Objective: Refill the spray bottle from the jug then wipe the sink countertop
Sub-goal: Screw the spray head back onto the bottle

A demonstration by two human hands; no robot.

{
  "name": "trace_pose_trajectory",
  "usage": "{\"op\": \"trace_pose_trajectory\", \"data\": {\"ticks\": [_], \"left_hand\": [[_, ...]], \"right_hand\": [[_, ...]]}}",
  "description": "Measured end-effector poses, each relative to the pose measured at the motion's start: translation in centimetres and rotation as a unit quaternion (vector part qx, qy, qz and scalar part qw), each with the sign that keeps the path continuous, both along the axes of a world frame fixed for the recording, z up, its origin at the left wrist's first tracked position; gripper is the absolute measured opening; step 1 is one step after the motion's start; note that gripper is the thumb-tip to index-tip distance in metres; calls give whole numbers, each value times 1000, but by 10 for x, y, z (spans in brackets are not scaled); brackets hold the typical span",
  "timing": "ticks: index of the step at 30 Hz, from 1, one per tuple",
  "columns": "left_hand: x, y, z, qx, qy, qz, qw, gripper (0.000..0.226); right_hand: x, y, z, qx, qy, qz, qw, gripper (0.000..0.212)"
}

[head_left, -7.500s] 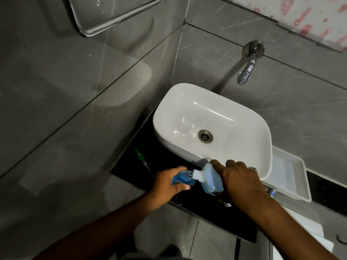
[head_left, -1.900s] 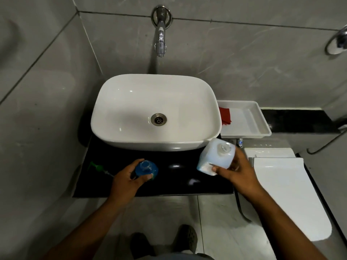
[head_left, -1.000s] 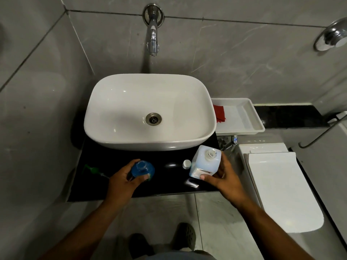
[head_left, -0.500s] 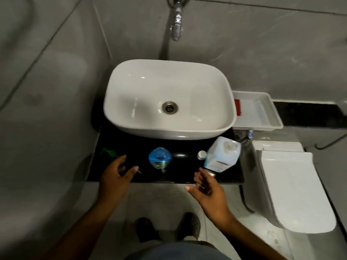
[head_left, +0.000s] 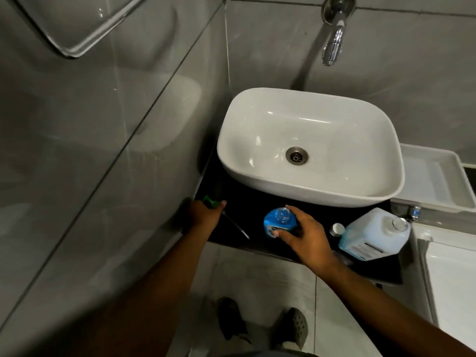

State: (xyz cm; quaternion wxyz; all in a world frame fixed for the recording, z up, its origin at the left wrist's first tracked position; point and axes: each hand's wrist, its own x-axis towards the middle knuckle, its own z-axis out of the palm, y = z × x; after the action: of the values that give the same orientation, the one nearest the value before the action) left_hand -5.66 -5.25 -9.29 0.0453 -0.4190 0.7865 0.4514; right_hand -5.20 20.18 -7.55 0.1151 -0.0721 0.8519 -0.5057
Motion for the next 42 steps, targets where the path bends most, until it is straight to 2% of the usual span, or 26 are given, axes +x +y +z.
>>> {"op": "trace_pose_trajectory", "data": {"ticks": [4, 7, 11, 16, 21, 26, 30, 36, 42], "left_hand": [[-12, 4, -5, -5, -13, -14, 1000, 56], [-13, 4, 2, 63, -10, 10, 998, 43], [-4, 15, 37, 176, 55, 38, 982, 10], [2, 44, 102, 256, 218, 11, 942, 12], [-5, 78, 140, 240, 318, -39, 916, 30], [-7, 88, 134, 186, 319, -83, 926, 32], [1, 92, 122, 187, 313, -110, 925, 32], [24, 107, 97, 131, 260, -195, 937, 40], [25, 112, 88, 171, 256, -182, 934, 43]], "right_hand": [[-3, 3, -1, -6, 5, 16, 1000, 56], [-4, 4, -2, -15, -2, 22, 1000, 55], [-6, 6, -3, -9, 7, 28, 1000, 57], [-5, 6, -7, -15, 13, 26, 999, 54], [-6, 6, -4, -25, 21, 27, 999, 53], [-7, 6, -2, -21, 38, 37, 998, 49], [-7, 6, -3, -25, 41, 36, 998, 48], [-7, 6, 0, -26, 56, 35, 997, 46], [-8, 5, 0, -27, 53, 40, 997, 46]]}}
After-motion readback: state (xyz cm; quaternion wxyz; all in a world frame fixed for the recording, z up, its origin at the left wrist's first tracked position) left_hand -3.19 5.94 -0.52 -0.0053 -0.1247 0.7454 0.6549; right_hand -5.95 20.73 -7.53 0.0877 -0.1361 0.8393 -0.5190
